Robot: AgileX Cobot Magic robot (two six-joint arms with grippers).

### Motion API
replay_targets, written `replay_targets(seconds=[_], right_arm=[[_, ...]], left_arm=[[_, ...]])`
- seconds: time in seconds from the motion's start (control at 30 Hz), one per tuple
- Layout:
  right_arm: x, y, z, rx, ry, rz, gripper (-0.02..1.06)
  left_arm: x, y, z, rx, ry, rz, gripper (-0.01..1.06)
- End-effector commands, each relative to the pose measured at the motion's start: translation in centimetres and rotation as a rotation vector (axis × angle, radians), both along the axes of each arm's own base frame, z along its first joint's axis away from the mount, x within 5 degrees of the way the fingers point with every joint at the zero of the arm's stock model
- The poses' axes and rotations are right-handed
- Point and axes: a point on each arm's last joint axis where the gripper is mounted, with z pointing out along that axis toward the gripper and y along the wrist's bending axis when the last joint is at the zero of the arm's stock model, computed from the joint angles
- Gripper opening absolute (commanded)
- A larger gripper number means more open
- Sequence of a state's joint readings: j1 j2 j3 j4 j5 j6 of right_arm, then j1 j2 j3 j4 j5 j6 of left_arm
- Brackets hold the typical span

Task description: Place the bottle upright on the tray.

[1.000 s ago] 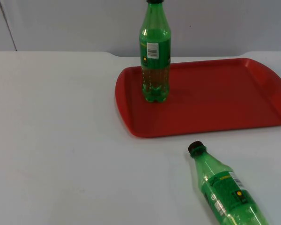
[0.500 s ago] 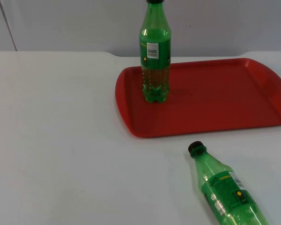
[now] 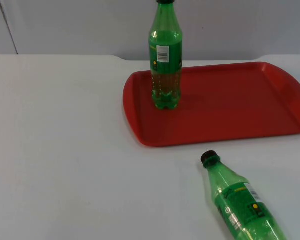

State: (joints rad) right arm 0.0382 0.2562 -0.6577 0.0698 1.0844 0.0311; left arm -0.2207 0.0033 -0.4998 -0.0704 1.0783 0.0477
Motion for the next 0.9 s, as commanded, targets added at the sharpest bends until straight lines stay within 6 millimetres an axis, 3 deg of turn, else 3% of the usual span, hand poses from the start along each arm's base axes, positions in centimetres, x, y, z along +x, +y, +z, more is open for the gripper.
replay_targets(seconds=[0.0, 0.03, 0.33, 0.37, 0.47, 0.5, 0.63, 0.87], right_arm=[[2.4, 0.6, 1.3, 0.026, 0.082, 0.045, 1.0], [2.4, 0.6, 1.3, 0.026, 0.082, 0.045, 1.0], [10.3, 1.8, 2.1, 0.059, 0.335, 0.152, 1.0], [10.3, 1.8, 2.1, 0.059, 0.335, 0.152, 1.0], [13.9, 2.3, 0.9, 0.077, 0.486, 0.198, 1.0], [13.9, 2.3, 0.9, 0.077, 0.486, 0.198, 1.0], [17.3, 2.8, -1.0, 0.111, 0.603, 0.238, 1.0], [20.0, 4.8, -3.7, 0.088, 0.673, 0.292, 1.0]], left_arm=[[0.0, 0.0, -0.1, -0.003, -0.001, -0.001, 1.05], [0.0, 0.0, -0.1, -0.003, -0.001, -0.001, 1.05], [0.0, 0.0, -0.1, -0.003, -0.001, -0.001, 1.05], [0.0, 0.0, -0.1, -0.003, -0.001, -0.001, 1.05], [0.0, 0.0, -0.1, -0.003, -0.001, -0.001, 1.05], [0.0, 0.0, -0.1, -0.003, -0.001, -0.001, 1.05], [0.0, 0.0, -0.1, -0.003, -0.001, -0.001, 1.05], [0.0, 0.0, -0.1, 0.0, -0.001, 0.001, 1.05]])
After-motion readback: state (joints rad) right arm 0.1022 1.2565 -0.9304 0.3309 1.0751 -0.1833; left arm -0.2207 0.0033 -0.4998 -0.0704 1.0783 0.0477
